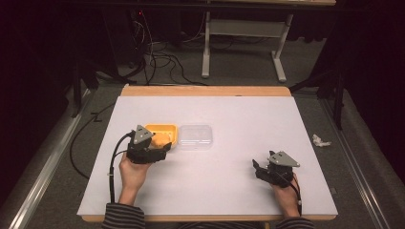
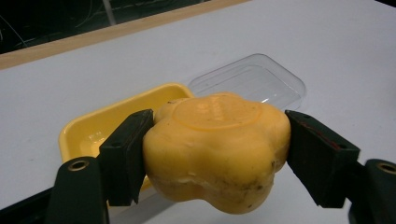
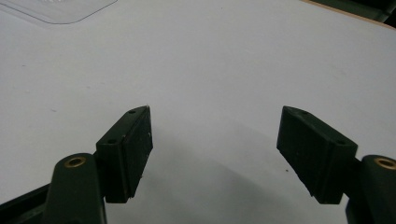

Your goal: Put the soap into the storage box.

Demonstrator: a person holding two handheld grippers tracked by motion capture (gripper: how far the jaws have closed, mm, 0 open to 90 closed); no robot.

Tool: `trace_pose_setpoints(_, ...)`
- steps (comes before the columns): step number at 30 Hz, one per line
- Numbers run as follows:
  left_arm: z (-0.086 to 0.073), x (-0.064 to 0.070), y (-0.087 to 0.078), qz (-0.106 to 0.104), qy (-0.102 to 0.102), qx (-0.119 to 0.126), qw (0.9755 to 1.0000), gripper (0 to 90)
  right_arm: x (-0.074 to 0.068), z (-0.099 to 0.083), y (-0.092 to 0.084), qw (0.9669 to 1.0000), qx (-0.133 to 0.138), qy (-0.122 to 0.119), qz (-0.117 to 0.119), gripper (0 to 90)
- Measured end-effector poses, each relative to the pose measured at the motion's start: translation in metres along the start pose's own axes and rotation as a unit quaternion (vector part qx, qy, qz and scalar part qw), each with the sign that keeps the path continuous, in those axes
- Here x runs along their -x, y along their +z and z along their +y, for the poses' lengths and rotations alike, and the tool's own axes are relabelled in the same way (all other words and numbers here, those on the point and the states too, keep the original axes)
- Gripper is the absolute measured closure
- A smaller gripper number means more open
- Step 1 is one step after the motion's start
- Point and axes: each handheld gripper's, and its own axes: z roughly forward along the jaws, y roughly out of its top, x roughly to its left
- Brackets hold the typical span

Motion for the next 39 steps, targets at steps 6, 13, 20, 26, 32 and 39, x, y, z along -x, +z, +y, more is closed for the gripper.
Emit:
trace_pose_setpoints(6,0.003,-0.003,0.005,0.005,-0.002,0.005,1.0000,27.8,0.000,0.000,0.000,1.0000,0.000,0.000,0.000,27.2)
trace_pose_setpoints(13,0.009,-0.009,0.013,0.009,-0.013,0.007,0.9999,27.8,0.000,0.000,0.000,1.0000,0.000,0.000,0.000,27.2)
trace_pose_setpoints(20,0.008,-0.015,0.026,0.023,-0.010,0.015,0.9996,27.8,0.000,0.000,0.000,1.0000,0.000,-0.001,0.000,27.2)
trace_pose_setpoints(26,0.004,-0.022,0.036,0.035,-0.013,0.008,0.9993,27.8,0.000,0.000,0.000,1.0000,0.002,-0.001,0.001,27.2)
trace_pose_setpoints(32,0.002,-0.027,0.043,0.042,-0.019,0.004,0.9989,27.8,0.001,0.000,-0.001,1.0000,0.002,0.000,0.001,27.2)
trace_pose_setpoints(39,-0.002,-0.035,0.052,0.053,-0.027,-0.003,0.9982,27.8,0.001,0.000,-0.001,1.0000,0.003,0.000,0.000,27.2)
